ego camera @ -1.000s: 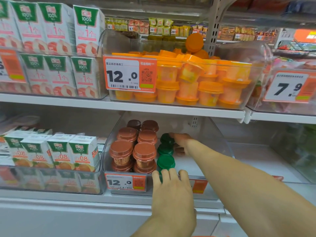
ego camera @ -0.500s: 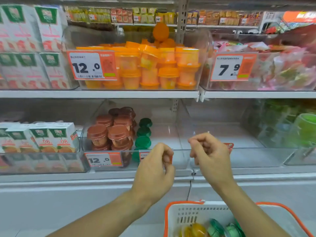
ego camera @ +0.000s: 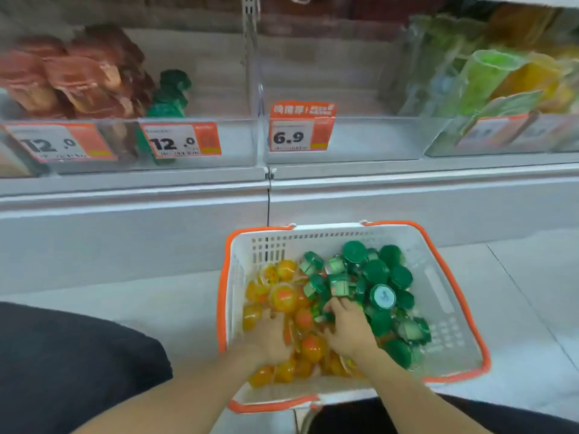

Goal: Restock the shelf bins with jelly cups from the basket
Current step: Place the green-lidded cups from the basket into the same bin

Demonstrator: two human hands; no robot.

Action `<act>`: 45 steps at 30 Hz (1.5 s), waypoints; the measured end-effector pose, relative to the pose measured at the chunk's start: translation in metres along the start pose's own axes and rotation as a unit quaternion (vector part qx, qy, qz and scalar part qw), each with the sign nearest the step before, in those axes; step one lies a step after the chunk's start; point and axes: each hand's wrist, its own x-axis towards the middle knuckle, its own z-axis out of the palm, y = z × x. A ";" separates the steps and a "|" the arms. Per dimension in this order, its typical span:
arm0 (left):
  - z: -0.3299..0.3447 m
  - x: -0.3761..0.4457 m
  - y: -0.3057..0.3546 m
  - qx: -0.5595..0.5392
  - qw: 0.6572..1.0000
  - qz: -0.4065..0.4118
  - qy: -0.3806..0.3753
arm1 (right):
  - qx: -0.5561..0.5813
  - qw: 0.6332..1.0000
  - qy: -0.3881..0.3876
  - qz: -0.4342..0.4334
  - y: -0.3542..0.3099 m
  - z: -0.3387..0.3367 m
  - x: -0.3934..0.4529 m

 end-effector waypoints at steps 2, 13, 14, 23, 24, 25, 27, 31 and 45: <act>0.015 0.004 -0.002 0.011 1.000 -0.009 -0.014 | -0.001 1.000 0.000 0.003 -0.002 0.003 0.000; 0.023 0.037 0.007 -0.044 0.971 0.011 0.233 | -0.070 0.997 0.006 0.040 -0.005 0.019 0.006; 0.025 0.038 0.010 -0.035 0.966 0.029 0.256 | -0.076 0.996 0.003 0.043 -0.009 0.022 0.007; -0.010 0.079 0.038 -0.020 0.960 0.133 0.246 | -0.082 0.996 0.038 0.010 -0.025 0.029 -0.007; -0.012 0.083 0.040 0.006 0.971 0.129 0.202 | -0.049 0.998 0.047 -0.002 -0.021 0.027 -0.006; -0.013 0.086 0.042 0.039 0.979 0.122 0.157 | -0.017 0.998 0.052 -0.014 -0.017 0.025 -0.005; -0.010 0.087 0.046 0.101 0.985 0.102 0.099 | 0.046 0.997 0.055 -0.011 -0.009 0.023 -0.002; 0.007 0.087 0.049 0.162 0.972 0.097 0.140 | 0.063 0.997 0.039 -0.003 0.003 0.028 -0.004; 0.003 0.090 0.041 0.161 0.947 0.188 0.205 | 0.143 0.989 -0.041 0.022 0.001 -0.011 0.000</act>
